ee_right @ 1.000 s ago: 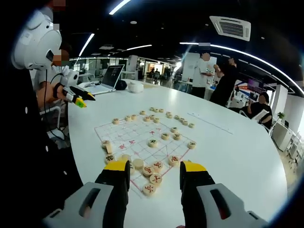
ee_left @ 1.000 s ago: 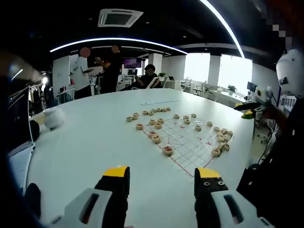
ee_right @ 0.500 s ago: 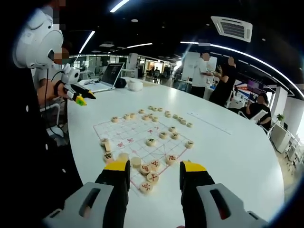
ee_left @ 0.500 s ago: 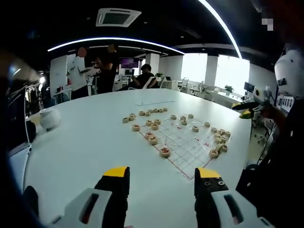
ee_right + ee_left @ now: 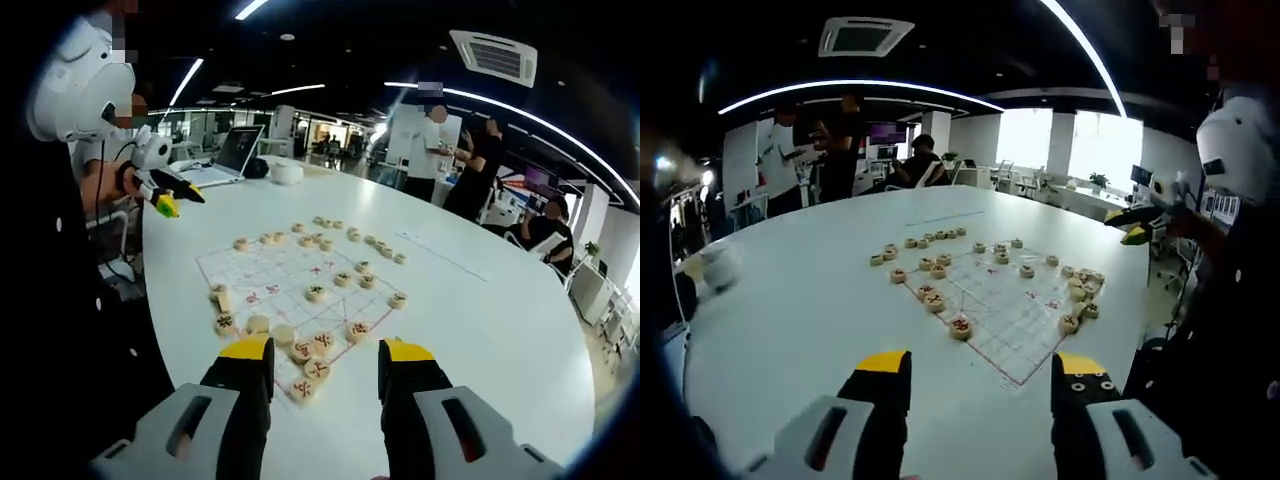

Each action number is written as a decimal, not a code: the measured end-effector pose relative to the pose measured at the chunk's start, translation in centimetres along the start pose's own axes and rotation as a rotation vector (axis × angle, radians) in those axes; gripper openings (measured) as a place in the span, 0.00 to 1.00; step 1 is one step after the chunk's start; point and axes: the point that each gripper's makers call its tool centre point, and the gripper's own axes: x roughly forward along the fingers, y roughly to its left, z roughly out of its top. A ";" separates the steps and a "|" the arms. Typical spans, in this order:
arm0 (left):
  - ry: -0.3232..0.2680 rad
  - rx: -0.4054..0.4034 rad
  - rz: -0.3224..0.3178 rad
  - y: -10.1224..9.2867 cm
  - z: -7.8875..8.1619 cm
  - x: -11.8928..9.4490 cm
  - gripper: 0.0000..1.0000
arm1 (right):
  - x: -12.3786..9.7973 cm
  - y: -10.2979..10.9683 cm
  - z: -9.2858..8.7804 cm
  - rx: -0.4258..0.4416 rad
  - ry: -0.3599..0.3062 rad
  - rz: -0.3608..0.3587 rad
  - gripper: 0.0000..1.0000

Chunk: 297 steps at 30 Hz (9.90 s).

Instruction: Pick up the chess pieces one by one and place each piece onto its starting position on the chessboard, setting the pieces on their correct points until all the chess pieces are arranged in the starting layout

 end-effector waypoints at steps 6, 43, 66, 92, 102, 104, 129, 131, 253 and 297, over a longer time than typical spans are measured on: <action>-0.008 0.032 -0.060 -1.0 1.1 0.0 0.58 | 0.1 -0.1 -0.4 -0.007 0.010 0.020 0.42; 0.048 0.106 -0.009 0.5 5.9 2.3 0.58 | -0.2 -0.2 -0.7 -0.030 -0.021 0.053 0.42; 0.386 0.160 -0.057 5.2 10.8 17.5 0.46 | -2.1 -1.2 -2.9 0.029 -0.030 -0.009 0.42; 0.588 0.156 0.025 6.3 6.2 24.4 0.30 | -4.3 -2.0 -4.4 0.082 -0.018 -0.091 0.42; 0.595 0.158 0.022 6.1 6.1 24.6 0.21 | -4.5 -2.1 -4.5 0.081 -0.023 -0.096 0.42; 0.595 0.162 0.022 6.2 6.0 24.7 0.20 | -4.6 -2.1 -4.5 0.081 -0.024 -0.099 0.42; 0.524 0.132 0.035 7.3 6.7 18.3 0.20 | -3.3 -1.0 -2.7 0.036 -0.046 -0.053 0.42; 0.528 0.126 0.041 7.6 6.3 18.1 0.20 | -3.2 -0.8 -2.5 0.030 -0.047 -0.047 0.42; 0.514 0.104 0.001 5.8 2.8 16.6 0.16 | -2.0 0.5 -1.9 0.010 -0.026 -0.009 0.41; 0.454 0.095 -0.071 3.8 2.5 12.8 0.22 | -1.7 1.2 -1.1 0.002 -0.031 0.002 0.41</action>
